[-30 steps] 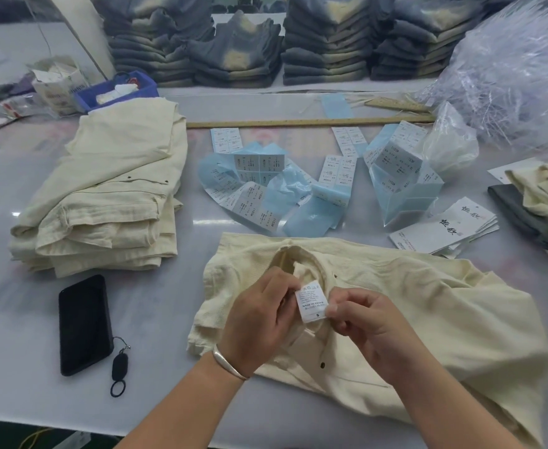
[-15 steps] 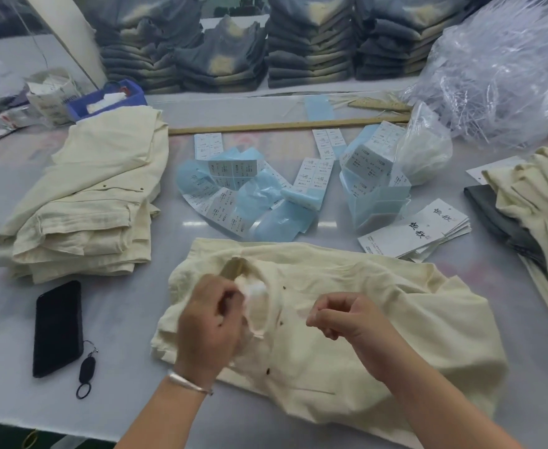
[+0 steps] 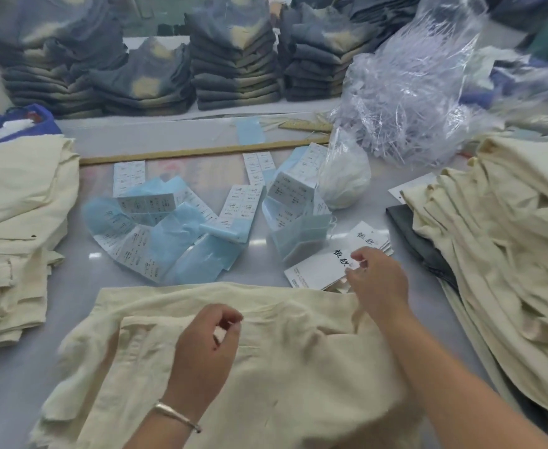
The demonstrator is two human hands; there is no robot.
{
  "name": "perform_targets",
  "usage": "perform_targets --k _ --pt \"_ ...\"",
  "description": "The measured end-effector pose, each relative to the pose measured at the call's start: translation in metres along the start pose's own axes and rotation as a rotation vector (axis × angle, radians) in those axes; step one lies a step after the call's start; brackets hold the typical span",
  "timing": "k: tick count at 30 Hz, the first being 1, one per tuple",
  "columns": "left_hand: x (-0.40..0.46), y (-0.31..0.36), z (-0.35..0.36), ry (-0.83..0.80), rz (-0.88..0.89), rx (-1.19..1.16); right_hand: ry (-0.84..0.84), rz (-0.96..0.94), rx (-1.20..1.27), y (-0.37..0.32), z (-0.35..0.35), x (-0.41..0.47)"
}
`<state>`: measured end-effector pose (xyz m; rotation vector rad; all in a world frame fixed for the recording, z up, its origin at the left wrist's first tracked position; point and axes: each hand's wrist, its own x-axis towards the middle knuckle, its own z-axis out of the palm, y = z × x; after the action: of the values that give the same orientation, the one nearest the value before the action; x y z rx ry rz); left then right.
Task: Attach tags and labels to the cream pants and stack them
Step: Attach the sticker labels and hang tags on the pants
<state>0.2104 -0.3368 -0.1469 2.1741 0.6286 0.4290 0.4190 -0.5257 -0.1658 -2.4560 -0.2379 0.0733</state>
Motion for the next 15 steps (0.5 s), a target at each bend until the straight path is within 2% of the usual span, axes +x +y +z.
perform_targets --k 2,4,7,10,15 --pt "0.022 0.009 0.029 -0.074 0.050 0.042 -0.133 -0.052 -0.127 0.004 0.013 0.015" --pt "0.049 0.017 0.059 -0.131 0.105 0.066 -0.179 -0.110 -0.305 0.005 0.023 0.023" --pt "0.091 0.031 0.101 -0.267 0.162 0.194 -0.123 -0.066 -0.410 0.007 0.032 0.026" --pt "0.117 0.038 0.134 -0.435 0.208 0.423 -0.060 -0.029 -0.444 0.006 0.033 0.026" --pt "0.123 0.034 0.149 -0.373 0.266 0.598 -0.012 -0.079 -0.485 0.010 0.033 0.026"
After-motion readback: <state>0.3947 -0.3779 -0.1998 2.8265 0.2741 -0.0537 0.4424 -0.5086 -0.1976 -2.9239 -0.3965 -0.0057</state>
